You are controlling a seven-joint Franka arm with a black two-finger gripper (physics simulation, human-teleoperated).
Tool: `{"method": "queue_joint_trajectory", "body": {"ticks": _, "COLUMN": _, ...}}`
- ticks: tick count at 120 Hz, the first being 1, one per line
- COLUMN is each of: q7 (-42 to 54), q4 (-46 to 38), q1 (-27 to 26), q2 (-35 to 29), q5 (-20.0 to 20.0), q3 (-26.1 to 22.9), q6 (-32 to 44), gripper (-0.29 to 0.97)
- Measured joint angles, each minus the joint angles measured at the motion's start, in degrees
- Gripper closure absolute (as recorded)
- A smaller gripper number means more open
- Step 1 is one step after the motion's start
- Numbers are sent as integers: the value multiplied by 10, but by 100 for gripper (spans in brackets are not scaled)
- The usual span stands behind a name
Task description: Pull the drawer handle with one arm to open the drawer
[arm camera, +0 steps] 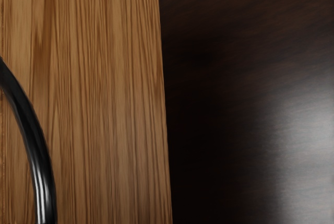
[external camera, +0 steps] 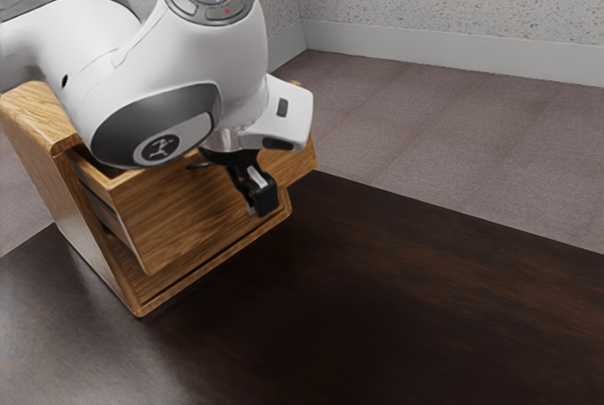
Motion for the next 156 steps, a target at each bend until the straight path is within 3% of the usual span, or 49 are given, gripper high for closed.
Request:
{"method": "queue_joint_trajectory", "body": {"ticks": 104, "q7": -46, "q4": 2, "q1": 11, "q2": 3, "q5": 9, "q3": -99, "q6": -37, "gripper": 0}}
{"method": "queue_joint_trajectory", "body": {"ticks": 130, "q7": -58, "q4": 5, "q1": 12, "q2": 3, "q5": 9, "q3": -130, "q6": -44, "gripper": 6}}
{"method": "queue_joint_trajectory", "body": {"ticks": 135, "q7": -60, "q4": 16, "q1": 11, "q2": 1, "q5": 10, "q3": -135, "q6": -49, "gripper": 13}}
{"method": "queue_joint_trajectory", "body": {"ticks": 148, "q7": -66, "q4": 76, "q1": 10, "q2": -9, "q5": 23, "q3": -159, "q6": -81, "gripper": 7}}
{"method": "queue_joint_trajectory", "body": {"ticks": 156, "q7": -69, "q4": 124, "q1": 10, "q2": -8, "q5": -16, "q3": -163, "q6": -105, "gripper": 5}}
